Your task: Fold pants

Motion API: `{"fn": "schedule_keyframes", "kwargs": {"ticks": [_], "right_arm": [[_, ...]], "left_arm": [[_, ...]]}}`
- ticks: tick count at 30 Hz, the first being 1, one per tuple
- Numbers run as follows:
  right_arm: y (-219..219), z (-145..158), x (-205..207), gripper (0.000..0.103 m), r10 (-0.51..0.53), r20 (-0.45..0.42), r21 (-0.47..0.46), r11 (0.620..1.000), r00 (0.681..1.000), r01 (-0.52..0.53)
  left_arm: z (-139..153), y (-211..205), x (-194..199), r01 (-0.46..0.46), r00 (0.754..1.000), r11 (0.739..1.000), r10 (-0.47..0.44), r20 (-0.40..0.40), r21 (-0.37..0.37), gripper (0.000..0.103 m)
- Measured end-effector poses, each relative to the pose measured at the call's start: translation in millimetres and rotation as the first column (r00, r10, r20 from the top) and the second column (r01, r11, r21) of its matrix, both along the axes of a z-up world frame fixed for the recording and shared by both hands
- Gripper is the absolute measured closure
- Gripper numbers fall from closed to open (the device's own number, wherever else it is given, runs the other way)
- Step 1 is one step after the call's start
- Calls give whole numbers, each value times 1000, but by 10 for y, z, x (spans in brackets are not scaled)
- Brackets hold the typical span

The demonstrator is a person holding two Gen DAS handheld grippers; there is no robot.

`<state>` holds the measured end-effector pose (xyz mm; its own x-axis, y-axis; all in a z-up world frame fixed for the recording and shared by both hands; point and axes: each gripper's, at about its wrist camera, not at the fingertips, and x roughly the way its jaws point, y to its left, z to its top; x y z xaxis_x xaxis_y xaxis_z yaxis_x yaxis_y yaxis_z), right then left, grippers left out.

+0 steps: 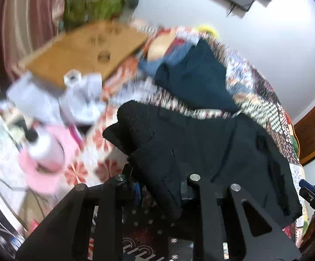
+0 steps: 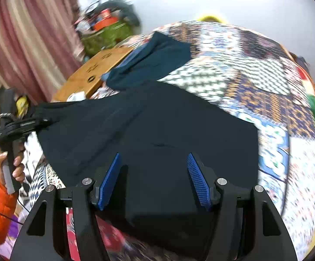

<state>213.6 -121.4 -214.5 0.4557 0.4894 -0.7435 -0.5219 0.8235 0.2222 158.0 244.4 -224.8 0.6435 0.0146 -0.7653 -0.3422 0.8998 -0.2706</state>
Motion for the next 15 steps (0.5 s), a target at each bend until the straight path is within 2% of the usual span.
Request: {"fn": "schedule_keyframes", "kwargs": {"ticks": [5, 10, 15], "right_arm": [[-572, 38, 5, 44, -151, -7, 1, 988, 988, 151], [-1074, -125, 25, 44, -288, -63, -23, 958, 955, 287], [-1162, -377, -53, 44, -266, -141, -31, 964, 954, 264]], "left_arm": [[566, -244, 70, 37, 991, 988, -56, 123, 149, 81], [1051, -575, 159, 79, 963, 976, -128, 237, 203, 82], [1447, -1097, 299, 156, 918, 957, -232, 322, 245, 83]]}}
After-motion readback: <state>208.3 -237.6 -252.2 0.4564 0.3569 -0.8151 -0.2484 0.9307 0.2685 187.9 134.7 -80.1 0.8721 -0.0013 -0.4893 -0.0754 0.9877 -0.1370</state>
